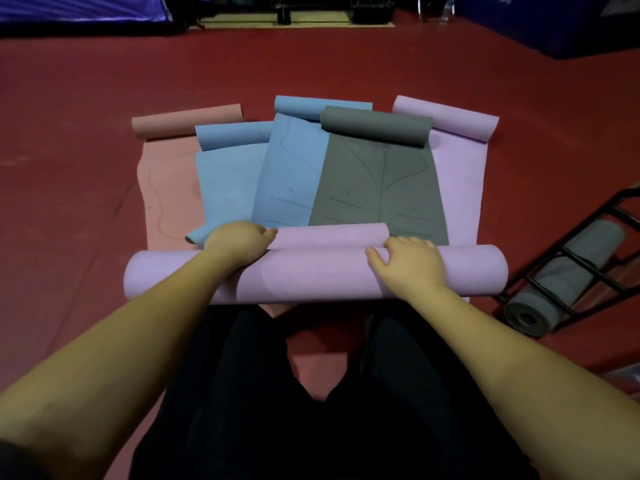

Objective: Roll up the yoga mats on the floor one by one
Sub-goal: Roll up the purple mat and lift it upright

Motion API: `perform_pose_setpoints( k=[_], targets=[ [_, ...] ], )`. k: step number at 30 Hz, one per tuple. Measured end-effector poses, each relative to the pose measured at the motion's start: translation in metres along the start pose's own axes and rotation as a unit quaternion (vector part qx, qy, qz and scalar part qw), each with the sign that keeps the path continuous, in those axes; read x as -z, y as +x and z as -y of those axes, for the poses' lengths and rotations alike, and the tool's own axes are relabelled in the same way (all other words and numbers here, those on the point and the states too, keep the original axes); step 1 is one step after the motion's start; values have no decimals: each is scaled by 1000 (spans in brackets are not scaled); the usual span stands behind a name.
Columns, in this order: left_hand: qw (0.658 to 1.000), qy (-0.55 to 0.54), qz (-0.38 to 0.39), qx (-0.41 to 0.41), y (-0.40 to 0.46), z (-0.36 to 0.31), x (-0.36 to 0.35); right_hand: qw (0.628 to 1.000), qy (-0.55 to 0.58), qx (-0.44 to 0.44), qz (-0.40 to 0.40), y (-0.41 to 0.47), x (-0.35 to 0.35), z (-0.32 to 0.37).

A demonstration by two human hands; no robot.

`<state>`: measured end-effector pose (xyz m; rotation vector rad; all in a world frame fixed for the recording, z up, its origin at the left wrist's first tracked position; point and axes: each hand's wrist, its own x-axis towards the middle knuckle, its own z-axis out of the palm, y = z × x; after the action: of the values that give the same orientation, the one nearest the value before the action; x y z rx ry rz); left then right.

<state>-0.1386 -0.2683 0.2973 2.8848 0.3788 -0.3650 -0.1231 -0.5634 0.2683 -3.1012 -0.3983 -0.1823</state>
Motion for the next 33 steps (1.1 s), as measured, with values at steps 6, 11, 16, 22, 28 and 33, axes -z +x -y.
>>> perform_pose_setpoints(
  k=[6, 11, 16, 22, 28, 33],
  targets=[
    [978, 60, -193, -56, -37, 5, -48, 999, 4, -12, 47, 16, -1, -3],
    [983, 101, -145, -42, -40, 9, -48, 995, 10, -12, 95, 25, 6, 1],
    [986, 109, -117, -52, -31, 1, -29, 987, 35, -27, 156, 34, 18, -1],
    [990, 91, -95, -59, -49, -3, -7, 980, 40, -5, 196, 31, 42, -10],
    [998, 64, -6, -30, -66, -1, 3, 959, 37, 12, 281, 30, 50, -8],
    [995, 45, 91, 4, -53, -6, 8, 947, 72, -2, 312, 33, 38, -5]
  ],
)
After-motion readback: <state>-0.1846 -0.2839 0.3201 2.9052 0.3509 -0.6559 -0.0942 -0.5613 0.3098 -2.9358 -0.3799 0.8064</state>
